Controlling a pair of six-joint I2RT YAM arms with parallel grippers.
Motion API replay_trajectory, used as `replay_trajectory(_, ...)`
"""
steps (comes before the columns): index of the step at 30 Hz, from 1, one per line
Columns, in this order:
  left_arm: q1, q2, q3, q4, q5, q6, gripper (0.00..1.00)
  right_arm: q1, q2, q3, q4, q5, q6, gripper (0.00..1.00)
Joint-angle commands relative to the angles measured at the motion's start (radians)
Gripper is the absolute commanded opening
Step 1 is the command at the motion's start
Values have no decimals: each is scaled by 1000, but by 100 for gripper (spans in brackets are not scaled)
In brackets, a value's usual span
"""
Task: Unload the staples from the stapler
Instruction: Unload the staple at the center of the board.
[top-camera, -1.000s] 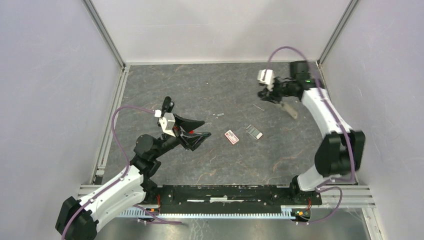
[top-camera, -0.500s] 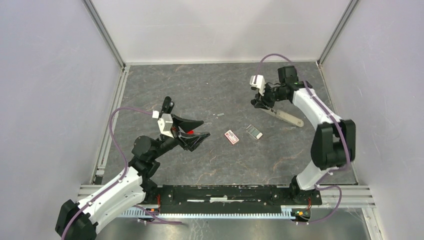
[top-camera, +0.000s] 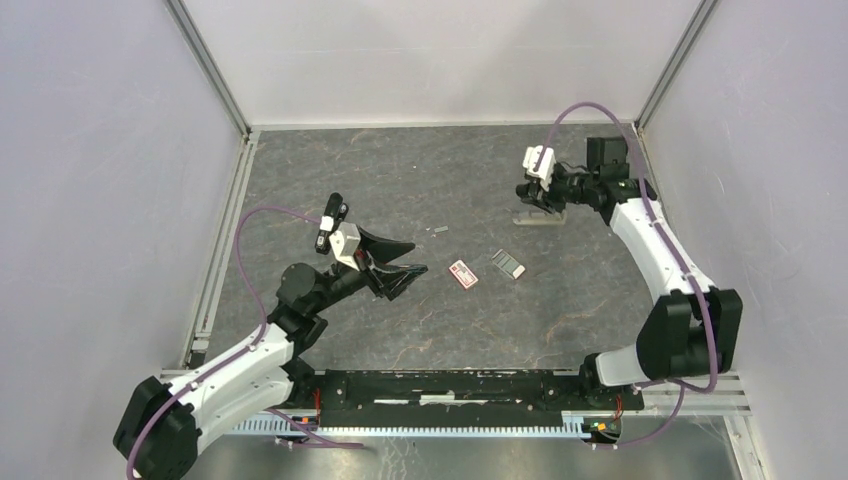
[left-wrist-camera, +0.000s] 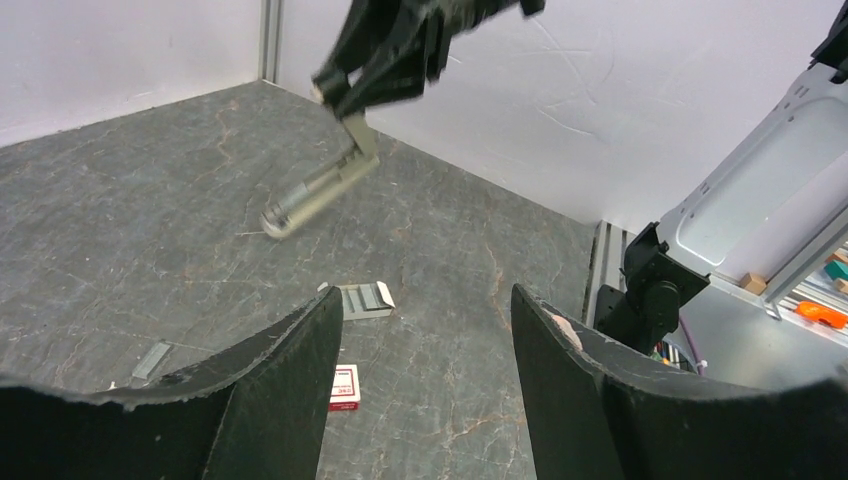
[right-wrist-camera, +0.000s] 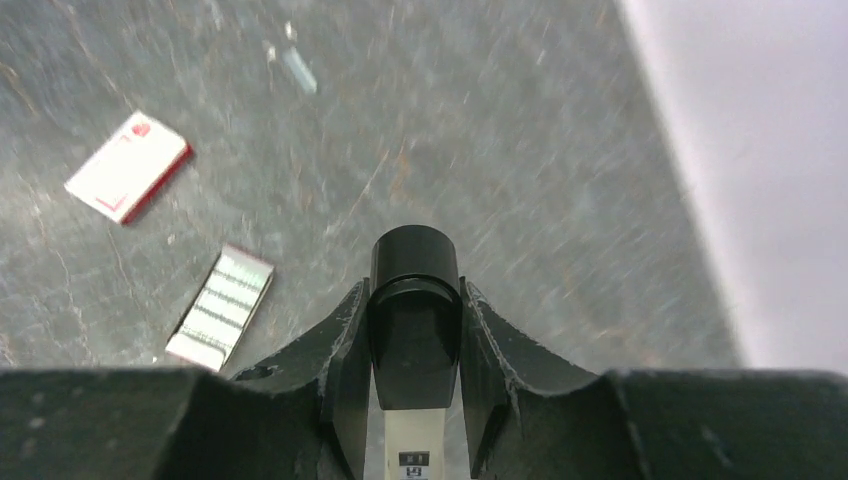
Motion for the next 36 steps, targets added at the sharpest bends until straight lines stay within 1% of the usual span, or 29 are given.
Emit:
replay_trajectory(1,1,17,29,84,23,-23,70,-156,93,-181,186,-67,18,0)
replay_trajectory(4,0,30,34,85,27,-18,70,-253,178,-219,134,-124,-42,0)
replay_trajectory(7,1,48,34,91,27,-15,70,-317,186,-279,107,-147,-98,0)
replay_trajectory(11,1,109,47,140,36,-32,70,-358,174,-320,105,-186,-119,3)
replay_trajectory(14,0,180,71,192,54,-74,70,-369,180,-313,90,-198,-129,5)
replay_trajectory(18,-2,255,99,237,64,-110,70,-370,180,-276,59,-183,-136,11)
replay_trajectory(22,-10,322,117,277,67,-130,70,-340,203,-246,33,-84,-139,23)
replay_trajectory(27,-17,383,132,320,69,-150,70,-332,226,-247,22,-3,-127,53)
replay_trajectory(29,-17,392,138,319,71,-148,70,-332,223,-261,25,29,-123,59)
replay_trajectory(33,-17,400,149,307,76,-140,70,-332,212,-290,43,73,-119,69)
replay_trajectory(36,-17,404,155,304,79,-138,70,-333,218,-285,44,86,-116,70)
